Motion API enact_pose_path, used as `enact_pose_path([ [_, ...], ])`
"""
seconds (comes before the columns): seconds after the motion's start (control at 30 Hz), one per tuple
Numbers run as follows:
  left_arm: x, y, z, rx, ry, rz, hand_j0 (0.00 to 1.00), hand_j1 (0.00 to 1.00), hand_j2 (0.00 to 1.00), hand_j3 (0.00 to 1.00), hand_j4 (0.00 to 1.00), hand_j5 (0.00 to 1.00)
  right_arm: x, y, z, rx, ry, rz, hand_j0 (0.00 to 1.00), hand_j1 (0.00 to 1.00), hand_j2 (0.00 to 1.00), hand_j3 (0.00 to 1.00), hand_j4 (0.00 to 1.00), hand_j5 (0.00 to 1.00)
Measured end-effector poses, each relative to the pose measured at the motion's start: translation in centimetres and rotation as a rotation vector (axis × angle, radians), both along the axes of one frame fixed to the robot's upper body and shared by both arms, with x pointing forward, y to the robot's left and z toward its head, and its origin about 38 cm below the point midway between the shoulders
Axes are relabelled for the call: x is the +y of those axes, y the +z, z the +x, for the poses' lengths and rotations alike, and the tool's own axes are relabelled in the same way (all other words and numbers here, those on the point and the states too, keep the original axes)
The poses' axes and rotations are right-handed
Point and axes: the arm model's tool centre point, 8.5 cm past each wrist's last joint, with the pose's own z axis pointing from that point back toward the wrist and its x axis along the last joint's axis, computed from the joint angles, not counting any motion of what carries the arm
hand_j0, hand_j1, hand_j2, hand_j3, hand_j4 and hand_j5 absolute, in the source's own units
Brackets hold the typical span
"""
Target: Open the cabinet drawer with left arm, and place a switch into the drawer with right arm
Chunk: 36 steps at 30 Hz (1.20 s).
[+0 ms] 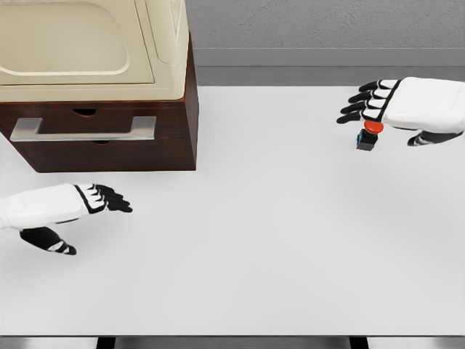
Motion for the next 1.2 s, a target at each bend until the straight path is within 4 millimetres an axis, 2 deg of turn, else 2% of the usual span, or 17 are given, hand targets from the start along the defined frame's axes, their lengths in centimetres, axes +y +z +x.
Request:
enact_pose_path([
  [0.13,-0.6,0.3,0.3,-0.003,-0.015,-0.012,1.0,1.0,1.0,1.0,1.0,1.0,0.1,0.1,0.0,0.001,0.004,0.008,1.0,1.0,1.0,1.0,1.0,1.0],
  [0.17,-0.7,1.1,0.8,-0.025,-0.018,-0.01,1.0,1.0,1.0,1.0,1.0,1.0,0.1,0.4,0.1,-0.009,0.001,0.014,1.0,1.0,1.0,1.0,1.0,1.0],
  [0.2,-0.7,1.3,1.0,-0.037,-0.021,0.0,1.0,1.0,1.0,1.0,1.0,1.0,-0.4,-0.3,0.0,0.011,-0.013,0.018,1.0,1.0,1.0,1.0,1.0,1.0],
  [0.27,-0.4,1.5,1.3,-0.05,-0.019,0.02,1.0,1.0,1.0,1.0,1.0,1.0,-1.2,0.0,0.1,0.002,-0.035,-0.002,1.0,1.0,1.0,1.0,1.0,1.0],
  [0.33,-0.4,3.1,2.3,-0.088,-0.015,0.018,1.0,1.0,1.0,1.0,1.0,1.0,-1.9,0.3,0.7,-0.007,-0.063,0.0,1.0,1.0,1.0,1.0,1.0,1.0],
  [0.4,-0.6,3.6,2.5,-0.04,-0.008,-0.037,1.0,1.0,1.0,1.0,1.0,1.0,-2.6,0.4,1.4,-0.009,-0.093,0.01,1.0,1.0,1.0,1.0,1.0,1.0],
  [0.47,-1.7,4.6,2.6,0.016,-0.034,-0.117,1.0,1.0,1.0,1.0,1.0,1.0,-2.9,0.4,2.1,-0.013,-0.111,0.021,1.0,1.0,1.0,1.0,1.0,1.0],
  [0.57,-2.8,5.9,2.8,0.118,-0.042,-0.26,1.0,1.0,1.0,1.0,1.0,1.0,-3.2,0.5,4.2,-0.022,-0.148,0.046,1.0,1.0,1.0,1.0,1.0,1.0],
  [0.63,-2.4,7.7,3.0,0.169,-0.023,-0.323,1.0,1.0,1.0,1.0,1.0,1.0,-3.2,-1.1,5.4,0.003,-0.172,0.036,1.0,1.0,1.0,1.0,1.0,1.0],
  [0.73,-0.9,9.0,2.7,0.219,0.022,-0.345,1.0,1.0,1.0,1.0,1.0,1.0,-2.6,-3.1,6.4,0.034,-0.18,0.02,1.0,1.0,1.0,1.0,1.0,1.0],
  [0.9,1.4,11.1,2.8,0.237,0.133,-0.308,1.0,1.0,1.0,1.0,1.0,1.0,-1.6,-4.2,8.4,0.053,-0.192,-0.006,1.0,1.0,1.0,1.0,1.0,1.0],
  [1.03,2.2,11.4,3.3,0.269,0.225,-0.276,1.0,1.0,1.0,1.0,1.0,1.0,-1.3,-7.2,8.9,0.122,-0.203,-0.036,1.0,1.0,1.0,1.0,1.0,1.0],
  [1.2,2.5,10.9,3.7,0.282,0.279,-0.232,1.0,1.0,1.0,1.0,1.0,1.0,-2.3,-8.8,9.3,0.164,-0.238,-0.052,1.0,1.0,1.0,1.0,1.0,1.0],
])
